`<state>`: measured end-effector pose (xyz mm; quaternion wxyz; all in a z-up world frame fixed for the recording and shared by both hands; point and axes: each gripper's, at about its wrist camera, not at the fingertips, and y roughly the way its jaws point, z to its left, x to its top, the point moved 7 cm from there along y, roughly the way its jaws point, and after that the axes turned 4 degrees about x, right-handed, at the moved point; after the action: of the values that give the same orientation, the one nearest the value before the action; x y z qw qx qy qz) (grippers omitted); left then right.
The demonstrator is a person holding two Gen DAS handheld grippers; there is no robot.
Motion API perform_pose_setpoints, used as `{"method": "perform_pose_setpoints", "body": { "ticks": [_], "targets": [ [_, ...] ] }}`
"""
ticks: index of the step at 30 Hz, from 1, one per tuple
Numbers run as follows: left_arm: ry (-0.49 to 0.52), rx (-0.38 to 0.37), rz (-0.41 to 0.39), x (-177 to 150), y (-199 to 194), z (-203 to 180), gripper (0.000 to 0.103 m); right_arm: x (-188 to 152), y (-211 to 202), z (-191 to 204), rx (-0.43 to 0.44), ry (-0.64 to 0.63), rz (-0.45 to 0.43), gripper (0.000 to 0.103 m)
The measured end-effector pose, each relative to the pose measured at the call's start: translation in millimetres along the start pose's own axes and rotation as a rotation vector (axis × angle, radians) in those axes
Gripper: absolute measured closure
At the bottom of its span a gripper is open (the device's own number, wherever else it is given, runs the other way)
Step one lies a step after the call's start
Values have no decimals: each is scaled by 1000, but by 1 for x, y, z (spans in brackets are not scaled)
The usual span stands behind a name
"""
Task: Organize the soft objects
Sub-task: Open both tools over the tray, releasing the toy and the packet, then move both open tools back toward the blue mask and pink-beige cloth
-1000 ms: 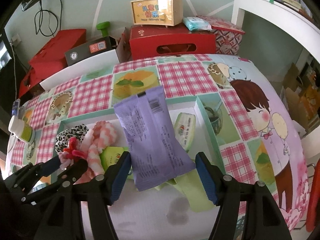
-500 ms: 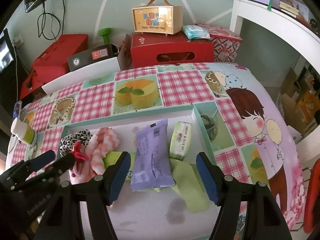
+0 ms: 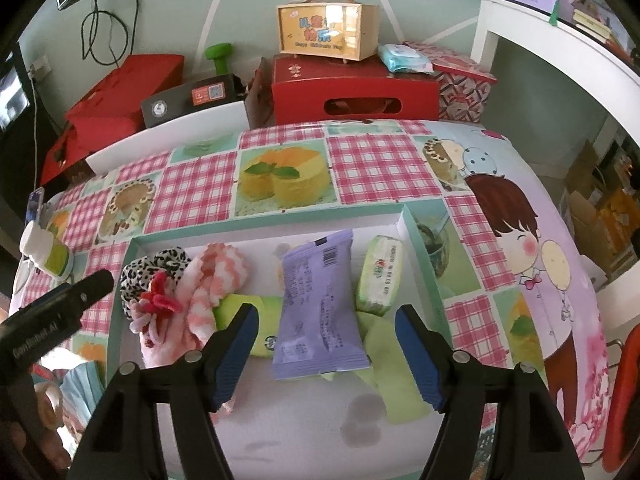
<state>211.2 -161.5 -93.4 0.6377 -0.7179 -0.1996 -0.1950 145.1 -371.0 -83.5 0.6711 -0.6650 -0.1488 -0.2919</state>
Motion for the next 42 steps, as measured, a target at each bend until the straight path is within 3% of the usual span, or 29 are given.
{"method": "perform_pose_setpoints", "body": {
  "ticks": [10, 11, 12, 13, 33, 42],
  "targets": [
    [-7, 46, 1, -1, 7, 9, 18, 0, 3, 8, -14, -35, -2, 20],
    [-1, 56, 3, -2, 8, 9, 11, 0, 3, 8, -16, -37, -5, 16],
    [3, 65, 4, -2, 9, 10, 8, 1, 4, 8, -19, -35, -6, 4],
    [6, 71, 3, -2, 10, 10, 7, 1, 4, 8, -23, -33, -7, 0],
    [9, 73, 9, -4, 10, 9, 7, 1, 5, 8, -22, -44, -3, 0],
    [-3, 47, -53, -6, -19, 11, 7, 6, -5, 12, -3, -48, -25, 0]
  ]
}}
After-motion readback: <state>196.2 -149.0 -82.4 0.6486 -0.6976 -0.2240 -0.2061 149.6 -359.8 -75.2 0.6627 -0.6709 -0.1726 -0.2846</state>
